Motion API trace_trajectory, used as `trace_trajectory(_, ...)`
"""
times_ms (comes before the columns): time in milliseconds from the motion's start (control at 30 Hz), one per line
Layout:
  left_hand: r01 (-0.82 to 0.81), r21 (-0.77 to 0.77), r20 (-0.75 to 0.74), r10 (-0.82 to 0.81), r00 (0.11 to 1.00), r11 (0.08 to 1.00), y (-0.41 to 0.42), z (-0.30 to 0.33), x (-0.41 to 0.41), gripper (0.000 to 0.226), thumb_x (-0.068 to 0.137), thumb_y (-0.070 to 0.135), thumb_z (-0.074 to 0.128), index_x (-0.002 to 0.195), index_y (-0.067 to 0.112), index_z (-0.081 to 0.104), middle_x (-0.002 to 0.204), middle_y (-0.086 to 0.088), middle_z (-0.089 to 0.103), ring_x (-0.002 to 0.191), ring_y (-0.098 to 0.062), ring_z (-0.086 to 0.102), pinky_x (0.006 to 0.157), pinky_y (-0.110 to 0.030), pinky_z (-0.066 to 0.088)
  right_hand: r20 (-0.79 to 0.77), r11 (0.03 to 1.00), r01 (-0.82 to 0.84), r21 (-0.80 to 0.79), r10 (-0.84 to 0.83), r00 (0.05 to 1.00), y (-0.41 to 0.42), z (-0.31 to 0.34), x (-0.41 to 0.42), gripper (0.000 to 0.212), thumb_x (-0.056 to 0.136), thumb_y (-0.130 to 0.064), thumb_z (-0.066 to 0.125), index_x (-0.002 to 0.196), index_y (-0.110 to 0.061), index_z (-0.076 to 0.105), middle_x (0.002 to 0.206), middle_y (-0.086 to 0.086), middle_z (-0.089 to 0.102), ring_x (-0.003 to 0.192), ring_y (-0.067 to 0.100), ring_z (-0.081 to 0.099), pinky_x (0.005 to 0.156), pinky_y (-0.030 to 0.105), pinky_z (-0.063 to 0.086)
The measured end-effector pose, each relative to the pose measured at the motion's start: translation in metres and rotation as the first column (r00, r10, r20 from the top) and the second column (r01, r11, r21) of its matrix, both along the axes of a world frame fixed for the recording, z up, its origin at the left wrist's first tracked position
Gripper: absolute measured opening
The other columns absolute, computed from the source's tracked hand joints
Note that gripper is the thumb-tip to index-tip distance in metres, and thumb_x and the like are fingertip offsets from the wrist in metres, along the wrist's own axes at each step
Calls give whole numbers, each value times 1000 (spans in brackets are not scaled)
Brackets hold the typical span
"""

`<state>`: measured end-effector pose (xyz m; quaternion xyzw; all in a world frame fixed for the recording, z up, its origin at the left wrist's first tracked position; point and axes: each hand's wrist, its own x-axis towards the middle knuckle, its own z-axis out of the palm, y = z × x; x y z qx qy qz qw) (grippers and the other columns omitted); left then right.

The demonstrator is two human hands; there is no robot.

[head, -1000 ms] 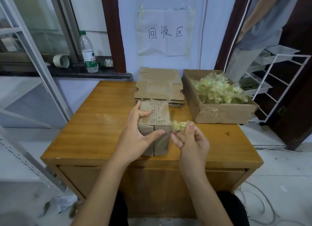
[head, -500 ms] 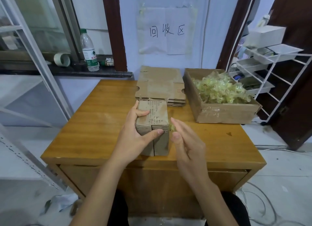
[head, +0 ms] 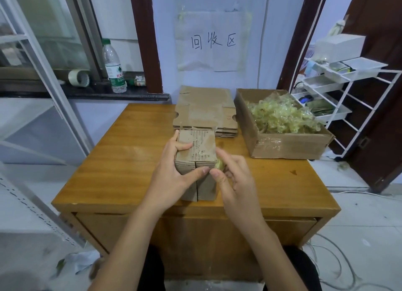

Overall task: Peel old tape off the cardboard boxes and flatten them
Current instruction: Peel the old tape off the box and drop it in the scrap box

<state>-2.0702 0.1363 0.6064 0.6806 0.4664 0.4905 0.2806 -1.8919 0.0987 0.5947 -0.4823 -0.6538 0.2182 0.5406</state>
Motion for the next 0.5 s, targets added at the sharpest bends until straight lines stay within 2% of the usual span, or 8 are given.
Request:
trace_trajectory(67, 2, -4, 6, -2, 1000, 1000, -1, 1, 0, 65, 68, 65, 86, 120, 44, 52, 164, 23, 26, 148, 6, 32, 121, -34, 36, 1, 999, 7, 34, -7, 1000, 1, 1, 1, 41, 103, -29, 60, 144, -29, 56, 122, -10, 58, 117, 9, 59, 93, 21, 51)
trace_trajectory(167, -7, 0, -9, 7, 1000, 1000, -1, 2, 1, 64, 68, 62, 85, 120, 46, 51, 161, 30, 26, 147, 5, 33, 120, -35, 38, -123, 999, -19, 40, 24, 992, 4, 6, 5, 26, 102, -13, 64, 126, -20, 67, 122, -5, 66, 119, 10, 64, 96, 26, 56)
trace_trajectory(233, 1, 4, -17, -1, 1000, 1000, -2, 2, 1, 65, 68, 63, 84, 121, 46, 51, 153, 43, 24, 143, 12, 33, 117, -29, 38, -128, 998, -47, 52, 53, 990, 8, 10, 9, 21, 100, -7, 66, 115, -22, 68, 114, -4, 70, 112, 10, 67, 91, 26, 58)
trace_trajectory(300, 8, 2, -7, -8, 1000, 1000, -2, 3, 1, 64, 68, 61, 84, 120, 45, 51, 147, 51, 21, 139, 20, 31, 114, -22, 36, -137, 994, -110, 27, 113, 984, 11, 15, 13, 20, 99, -7, 67, 105, -25, 65, 103, -13, 70, 105, 8, 69, 84, 22, 57)
trace_trajectory(367, 15, -1, 4, -15, 1000, 1000, -3, 3, 0, 64, 68, 59, 85, 120, 43, 52, 144, 54, 21, 137, 23, 31, 110, -14, 35, -167, 984, -173, -30, 166, 972, 14, 20, 16, 15, 98, -7, 67, 99, -22, 64, 95, -15, 70, 98, 5, 70, 79, 19, 55)
trace_trajectory(433, 20, -3, 9, -20, 1000, 1000, -3, 4, 0, 65, 69, 54, 86, 122, 40, 52, 143, 53, 20, 133, 27, 30, 104, -3, 32, -203, 972, -225, -74, 206, 957, 17, 23, 20, 10, 96, -9, 70, 95, -16, 63, 93, -10, 70, 95, 3, 70, 80, 18, 55)
trace_trajectory(500, 33, -14, 13, -33, 999, 999, -3, 4, 0, 65, 71, 47, 87, 125, 35, 52, 144, 50, 21, 130, 32, 28, 100, 3, 30, -258, 955, -269, -123, 231, 938, 21, 25, 25, 13, 88, -19, 75, 94, -14, 65, 91, -7, 73, 93, 5, 71, 81, 22, 56)
